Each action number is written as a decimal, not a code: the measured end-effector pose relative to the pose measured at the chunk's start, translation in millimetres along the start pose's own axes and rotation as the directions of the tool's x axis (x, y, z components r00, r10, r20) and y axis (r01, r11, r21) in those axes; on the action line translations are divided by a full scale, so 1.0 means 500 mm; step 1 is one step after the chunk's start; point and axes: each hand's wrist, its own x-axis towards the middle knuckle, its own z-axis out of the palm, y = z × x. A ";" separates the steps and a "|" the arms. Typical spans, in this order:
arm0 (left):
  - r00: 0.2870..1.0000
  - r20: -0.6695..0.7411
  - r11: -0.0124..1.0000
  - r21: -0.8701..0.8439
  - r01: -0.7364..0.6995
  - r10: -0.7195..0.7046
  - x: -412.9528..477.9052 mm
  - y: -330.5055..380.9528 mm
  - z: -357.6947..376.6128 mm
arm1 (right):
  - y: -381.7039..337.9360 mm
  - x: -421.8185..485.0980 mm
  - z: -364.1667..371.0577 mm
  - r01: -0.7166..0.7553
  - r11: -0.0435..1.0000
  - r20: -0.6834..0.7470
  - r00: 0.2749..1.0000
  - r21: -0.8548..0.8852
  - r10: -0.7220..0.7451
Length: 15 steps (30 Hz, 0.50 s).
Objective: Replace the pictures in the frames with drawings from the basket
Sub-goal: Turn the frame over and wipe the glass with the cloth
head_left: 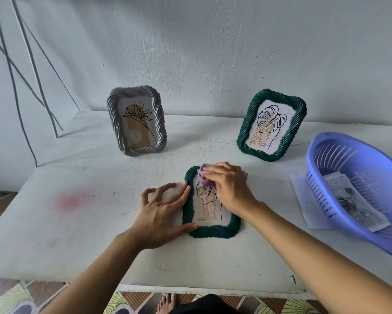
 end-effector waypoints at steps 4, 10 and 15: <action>1.000 -0.004 1.000 -0.024 0.000 -0.001 -0.001 0.000 -0.001 | -0.042 0.016 0.023 -0.035 0.996 -0.050 0.998 0.085 0.039; 0.995 -0.084 0.980 -0.195 0.041 -0.058 -0.004 0.004 -0.001 | -0.084 0.021 0.000 -0.230 0.832 0.053 0.970 0.504 0.236; 0.932 -0.130 0.547 -0.833 0.084 -0.340 -0.012 0.013 -0.069 | -0.149 0.030 -0.047 -0.335 0.502 0.139 0.911 0.797 0.387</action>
